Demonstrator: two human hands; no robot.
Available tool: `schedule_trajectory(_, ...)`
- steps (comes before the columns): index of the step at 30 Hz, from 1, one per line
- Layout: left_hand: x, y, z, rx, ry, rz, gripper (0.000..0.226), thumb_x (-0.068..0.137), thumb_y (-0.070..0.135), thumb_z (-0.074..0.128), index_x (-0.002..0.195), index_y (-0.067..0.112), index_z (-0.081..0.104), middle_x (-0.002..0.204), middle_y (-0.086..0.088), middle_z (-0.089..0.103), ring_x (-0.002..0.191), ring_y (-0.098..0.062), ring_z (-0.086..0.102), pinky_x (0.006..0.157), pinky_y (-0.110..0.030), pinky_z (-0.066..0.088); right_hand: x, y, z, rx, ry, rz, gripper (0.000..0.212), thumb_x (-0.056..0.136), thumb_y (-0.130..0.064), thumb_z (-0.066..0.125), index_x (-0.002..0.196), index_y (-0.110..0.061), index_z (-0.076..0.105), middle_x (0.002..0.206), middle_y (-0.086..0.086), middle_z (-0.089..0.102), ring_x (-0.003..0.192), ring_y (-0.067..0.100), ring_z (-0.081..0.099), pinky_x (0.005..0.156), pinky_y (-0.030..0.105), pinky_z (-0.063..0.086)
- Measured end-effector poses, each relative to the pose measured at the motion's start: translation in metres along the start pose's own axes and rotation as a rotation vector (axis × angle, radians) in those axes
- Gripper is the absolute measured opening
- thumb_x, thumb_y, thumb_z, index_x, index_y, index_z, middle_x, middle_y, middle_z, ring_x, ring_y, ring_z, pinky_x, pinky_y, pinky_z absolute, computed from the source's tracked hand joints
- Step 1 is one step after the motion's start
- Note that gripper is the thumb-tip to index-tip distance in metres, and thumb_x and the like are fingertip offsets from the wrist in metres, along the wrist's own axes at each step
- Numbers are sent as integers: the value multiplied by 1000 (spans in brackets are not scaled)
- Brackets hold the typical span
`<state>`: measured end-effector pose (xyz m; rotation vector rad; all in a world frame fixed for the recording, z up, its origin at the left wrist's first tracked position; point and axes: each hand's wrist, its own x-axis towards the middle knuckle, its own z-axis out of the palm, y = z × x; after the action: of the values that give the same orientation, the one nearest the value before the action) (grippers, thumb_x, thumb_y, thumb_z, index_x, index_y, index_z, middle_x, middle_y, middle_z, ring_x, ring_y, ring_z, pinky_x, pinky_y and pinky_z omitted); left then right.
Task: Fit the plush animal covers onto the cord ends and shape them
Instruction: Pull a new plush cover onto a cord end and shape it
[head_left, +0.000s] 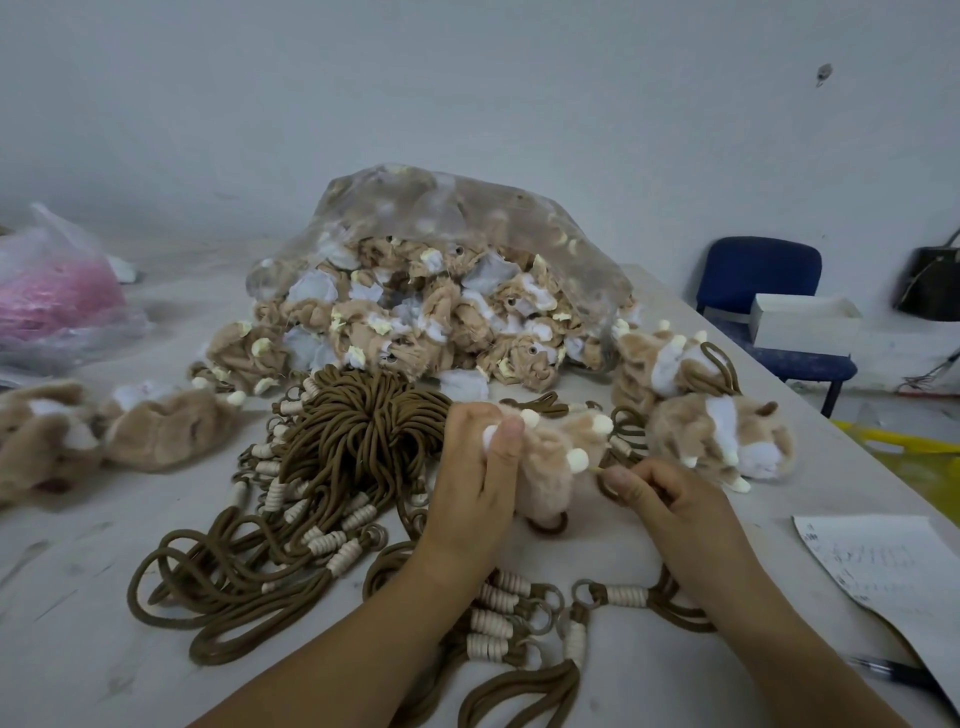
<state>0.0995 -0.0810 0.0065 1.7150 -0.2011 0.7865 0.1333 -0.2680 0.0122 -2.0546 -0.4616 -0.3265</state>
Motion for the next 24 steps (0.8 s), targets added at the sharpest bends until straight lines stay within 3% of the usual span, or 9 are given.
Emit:
schedule_trajectory(3,2,0,-1,26,0,-12,33,97,35,41,94,7,58,102,-1,47,93,3,51,83,-8,39,3,0,-4,-110,20,-55,48,72,-62,47,67,-18,63,68,-5,59,73,3,53,74,21,38)
schedule_trajectory(5,2,0,-1,56,-8,-7,18,96,32,43,91,18,55,102,-2,47,92,1,52,84,-10,39,4,-1,-6,-215,39,-118,44,74,-62,45,65,-23,62,68,-8,57,78,1,53,81,31,30)
schedule_trajectory(9,2,5,-2,94,-29,69,9,98,37,44,90,34,48,101,-3,50,92,-1,54,84,-10,40,4,-1,-12,-265,48,-179,40,76,-61,46,64,-25,60,68,-9,57,82,1,52,83,30,25)
schedule_trajectory(13,-3,9,0,86,-65,103,23,97,40,38,88,25,54,97,4,54,91,0,56,83,-12,42,1,-4,-7,-155,3,-140,42,82,-58,51,65,-22,62,68,-8,58,75,5,53,73,29,36)
schedule_trajectory(16,-8,9,7,122,-141,124,35,97,38,34,84,14,57,95,-2,55,86,-2,56,78,-20,48,-2,-7,4,-137,-50,-162,33,92,-41,56,62,-27,54,72,-14,57,70,4,51,68,29,35)
schedule_trajectory(21,-6,8,9,124,-162,105,25,96,39,35,85,22,51,99,10,46,91,8,50,82,-8,40,-1,-3,3,-67,-54,-96,27,86,-24,63,65,-7,59,65,2,58,65,11,51,58,13,36)
schedule_trajectory(24,-8,5,5,-12,-106,26,35,95,47,37,92,15,51,92,19,49,87,2,54,77,-9,41,-2,-4,3,-63,-61,-79,37,83,-37,60,66,-4,59,66,8,59,66,12,51,59,12,38)
